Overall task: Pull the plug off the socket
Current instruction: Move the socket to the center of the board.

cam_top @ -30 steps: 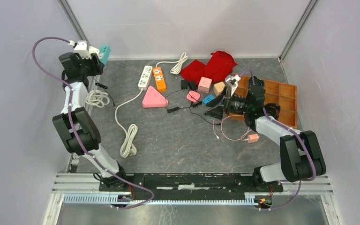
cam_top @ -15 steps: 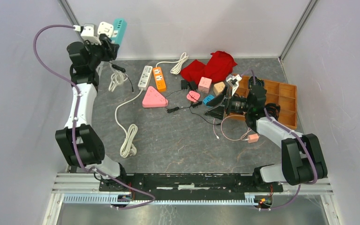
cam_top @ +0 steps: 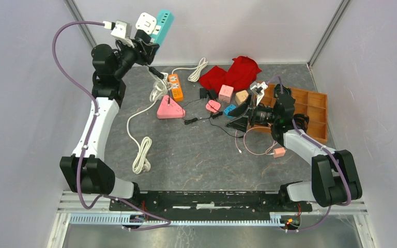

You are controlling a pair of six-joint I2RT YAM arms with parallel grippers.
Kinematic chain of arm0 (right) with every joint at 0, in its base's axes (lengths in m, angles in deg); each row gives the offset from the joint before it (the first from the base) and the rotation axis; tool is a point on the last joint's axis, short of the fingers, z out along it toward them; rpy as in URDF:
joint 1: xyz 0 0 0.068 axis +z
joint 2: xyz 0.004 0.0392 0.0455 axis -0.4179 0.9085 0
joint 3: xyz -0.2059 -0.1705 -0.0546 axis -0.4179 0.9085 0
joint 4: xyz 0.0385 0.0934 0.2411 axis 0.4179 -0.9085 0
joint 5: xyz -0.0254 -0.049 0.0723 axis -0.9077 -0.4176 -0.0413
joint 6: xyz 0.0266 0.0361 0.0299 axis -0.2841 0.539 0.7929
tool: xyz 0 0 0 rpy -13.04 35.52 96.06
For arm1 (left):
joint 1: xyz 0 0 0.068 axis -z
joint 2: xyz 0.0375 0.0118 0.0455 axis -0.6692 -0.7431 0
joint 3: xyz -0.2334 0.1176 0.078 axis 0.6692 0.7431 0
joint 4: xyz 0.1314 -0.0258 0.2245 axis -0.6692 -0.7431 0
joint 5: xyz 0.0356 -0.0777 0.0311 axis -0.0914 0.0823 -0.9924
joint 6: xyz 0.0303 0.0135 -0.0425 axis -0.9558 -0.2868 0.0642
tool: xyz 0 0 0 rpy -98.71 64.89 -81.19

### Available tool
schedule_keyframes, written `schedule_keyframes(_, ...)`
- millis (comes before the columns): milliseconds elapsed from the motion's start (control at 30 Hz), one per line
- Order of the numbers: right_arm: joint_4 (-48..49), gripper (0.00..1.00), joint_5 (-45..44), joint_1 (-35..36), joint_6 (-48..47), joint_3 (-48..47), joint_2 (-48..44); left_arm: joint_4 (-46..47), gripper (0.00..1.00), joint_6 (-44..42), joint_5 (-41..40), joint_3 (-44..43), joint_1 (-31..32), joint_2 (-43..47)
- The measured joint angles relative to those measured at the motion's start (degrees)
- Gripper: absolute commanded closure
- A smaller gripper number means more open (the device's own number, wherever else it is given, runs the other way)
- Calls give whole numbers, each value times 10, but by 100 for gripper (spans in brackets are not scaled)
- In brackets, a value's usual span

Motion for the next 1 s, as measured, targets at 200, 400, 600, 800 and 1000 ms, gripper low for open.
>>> schedule_keyframes(200,0,2,0,0,0,0,-1,0,98,3,2,4,48,24)
schedule_keyframes(400,1,2,1,0,-2,0,-16,13,98,3,31,48,89,52)
schedule_keyframes(600,1,2,1,0,-10,0,-34,31,98,2,47,148,127,93)
schedule_keyframes(800,8,2,3,-1,-24,0,-62,30,98,2,75,238,154,139)
schedule_keyframes(1000,20,2,9,-7,-34,0,-83,34,98,0,86,313,177,205)
